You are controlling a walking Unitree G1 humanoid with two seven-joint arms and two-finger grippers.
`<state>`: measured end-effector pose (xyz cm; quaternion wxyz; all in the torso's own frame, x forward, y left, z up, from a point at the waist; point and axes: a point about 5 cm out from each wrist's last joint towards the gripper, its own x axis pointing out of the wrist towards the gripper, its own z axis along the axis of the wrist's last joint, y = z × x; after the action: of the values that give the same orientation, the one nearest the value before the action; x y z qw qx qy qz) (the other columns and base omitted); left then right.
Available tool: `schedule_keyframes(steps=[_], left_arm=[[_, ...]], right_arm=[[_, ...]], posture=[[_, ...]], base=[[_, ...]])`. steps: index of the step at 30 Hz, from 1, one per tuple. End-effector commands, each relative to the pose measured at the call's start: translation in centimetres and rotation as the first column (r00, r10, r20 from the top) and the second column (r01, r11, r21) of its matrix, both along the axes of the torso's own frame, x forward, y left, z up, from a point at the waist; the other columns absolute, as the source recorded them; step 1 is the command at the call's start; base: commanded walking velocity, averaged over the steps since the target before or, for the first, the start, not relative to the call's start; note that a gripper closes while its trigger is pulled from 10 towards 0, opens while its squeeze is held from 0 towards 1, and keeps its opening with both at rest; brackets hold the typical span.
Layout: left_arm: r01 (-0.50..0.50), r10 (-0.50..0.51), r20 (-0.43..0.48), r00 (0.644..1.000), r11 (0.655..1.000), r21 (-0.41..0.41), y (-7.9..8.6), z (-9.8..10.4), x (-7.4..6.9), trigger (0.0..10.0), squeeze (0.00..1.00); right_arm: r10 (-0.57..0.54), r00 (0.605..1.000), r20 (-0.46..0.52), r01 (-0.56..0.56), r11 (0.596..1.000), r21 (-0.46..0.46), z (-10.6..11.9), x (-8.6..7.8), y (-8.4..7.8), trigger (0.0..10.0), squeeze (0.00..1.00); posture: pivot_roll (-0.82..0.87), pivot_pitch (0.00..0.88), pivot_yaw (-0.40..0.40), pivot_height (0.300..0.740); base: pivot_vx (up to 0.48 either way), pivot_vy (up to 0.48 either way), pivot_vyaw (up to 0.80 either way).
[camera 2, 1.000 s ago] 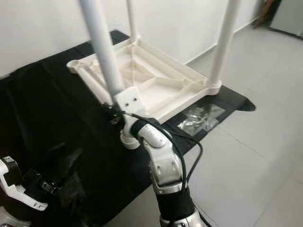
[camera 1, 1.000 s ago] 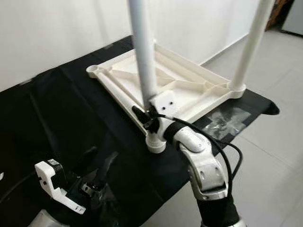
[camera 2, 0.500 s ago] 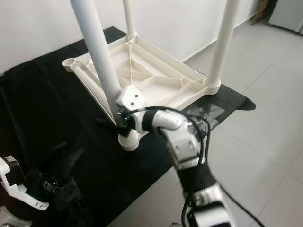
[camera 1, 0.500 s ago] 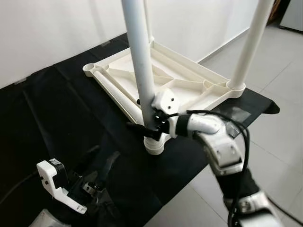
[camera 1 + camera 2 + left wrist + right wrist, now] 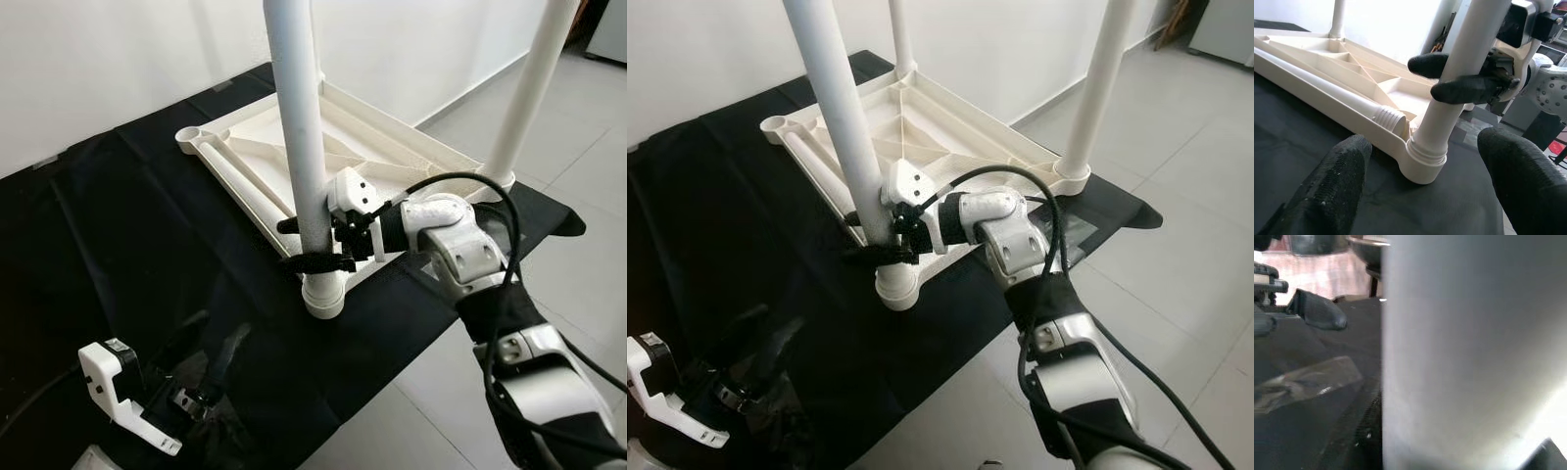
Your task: Building children table
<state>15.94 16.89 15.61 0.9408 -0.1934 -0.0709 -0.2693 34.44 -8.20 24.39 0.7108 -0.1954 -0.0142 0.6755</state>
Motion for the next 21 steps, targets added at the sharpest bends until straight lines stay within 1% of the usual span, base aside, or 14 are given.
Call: schedule_keyframes(steps=[1,5,7,8,10,11,13,14,15,16,17,18,19,21], left_arm=[[-0.013,0.013,-0.009,1.0,1.0,0.007,0.1,-0.1,-0.2,10.0,0.0],[-0.015,0.015,-0.009,1.0,1.0,0.006,0.2,-0.1,-0.2,10.0,0.0],[-0.015,0.015,-0.009,1.0,1.0,0.006,0.1,-0.2,-0.1,10.0,0.0],[-0.015,0.015,-0.009,1.0,1.0,0.006,0.1,-0.2,-0.1,10.0,0.0],[-0.015,0.015,-0.009,1.0,1.0,0.006,0.1,-0.2,-0.1,10.0,0.0],[-0.016,0.016,-0.008,1.0,1.0,0.006,0.1,-0.2,-0.1,10.0,0.0],[-0.016,0.016,-0.008,1.0,1.0,0.006,0.1,-0.2,-0.1,10.0,0.0],[-0.018,0.018,-0.007,1.0,1.0,0.006,0.2,-0.1,0.0,10.0,0.0],[-0.018,0.018,-0.007,1.0,1.0,0.006,0.2,-0.1,0.0,10.0,0.0],[-0.02,0.02,-0.006,1.0,1.0,0.007,0.4,-0.1,0.1,10.0,0.0],[-0.02,0.02,-0.006,1.0,1.0,0.009,0.6,-0.2,0.3,10.0,0.0],[-0.02,0.02,-0.006,1.0,1.0,0.009,0.6,-0.2,0.3,10.0,0.0],[-0.019,0.019,-0.007,1.0,1.0,0.01,0.7,-0.3,0.5,10.0,0.0],[-0.017,0.017,-0.008,1.0,1.0,0.011,0.9,-0.4,0.7,10.0,0.0]], right_arm=[[0.062,0.998,0.016,-0.062,0.998,-0.005,0.3,-0.2,0.6,0.0,0.0],[0.056,0.998,0.012,-0.056,0.998,0.004,-0.2,-0.3,0.6,0.0,0.0],[-0.013,0.999,0.036,0.013,1.0,0.007,-0.8,0.0,0.6,0.0,0.0],[-0.089,0.995,0.052,0.089,0.996,-0.001,-1.5,0.1,0.6,0.0,0.0],[-0.089,0.995,0.052,0.089,0.996,-0.001,-1.5,0.1,0.6,0.0,0.0],[-0.225,0.973,0.058,0.225,0.974,0.01,-2.8,0.0,0.8,0.0,0.0],[-0.225,0.973,0.058,0.225,0.974,0.01,-2.8,0.0,0.8,0.0,0.0],[-0.46,0.884,0.087,0.458,0.888,0.046,-4.2,-0.3,1.2,0.0,0.0],[-0.46,0.884,0.087,0.458,0.888,0.046,-4.2,-0.3,1.2,0.0,0.0],[-0.616,0.785,0.068,0.614,0.788,0.054,-6.2,-2.2,1.8,0.0,0.0],[-0.709,0.704,0.025,0.707,0.704,0.069,-7.1,-3.8,2.6,0.0,0.0],[-0.709,0.704,0.025,0.707,0.704,0.069,-7.1,-3.8,2.6,0.0,0.0],[-0.757,0.653,-0.006,0.755,0.65,0.089,-7.2,-4.5,2.9,0.0,0.0],[-0.76,0.649,-0.025,0.759,0.645,0.095,-7.2,-4.7,3.3,0.0,0.0]], posture=[[0.0,0.218,0.072,0.74],[-0.02,0.215,0.073,0.74],[-0.02,0.213,0.067,0.74],[-0.02,0.215,0.065,0.74],[-0.02,0.215,0.065,0.74],[-0.03,0.218,0.065,0.74],[-0.03,0.218,0.065,0.74],[-0.04,0.22,0.069,0.74],[-0.04,0.22,0.069,0.74],[-0.05,0.222,0.08,0.74],[-0.06,0.207,0.101,0.74],[-0.06,0.207,0.101,0.74],[-0.06,0.204,0.103,0.74],[-0.06,0.192,0.104,0.74]], base=[[0.0,0.0,0.0],[0.0,0.0,0.0],[0.0,0.0,0.0],[0.0,0.0,0.0],[0.0,0.0,0.0],[0.0,0.0,0.0],[0.0,0.0,0.0],[0.0,0.0,0.0],[0.0,0.0,0.0],[0.0,0.0,0.0],[0.0,0.0,0.0],[0.0,0.0,0.0],[0.0,0.0,0.0],[0.0,0.0,0.0]])
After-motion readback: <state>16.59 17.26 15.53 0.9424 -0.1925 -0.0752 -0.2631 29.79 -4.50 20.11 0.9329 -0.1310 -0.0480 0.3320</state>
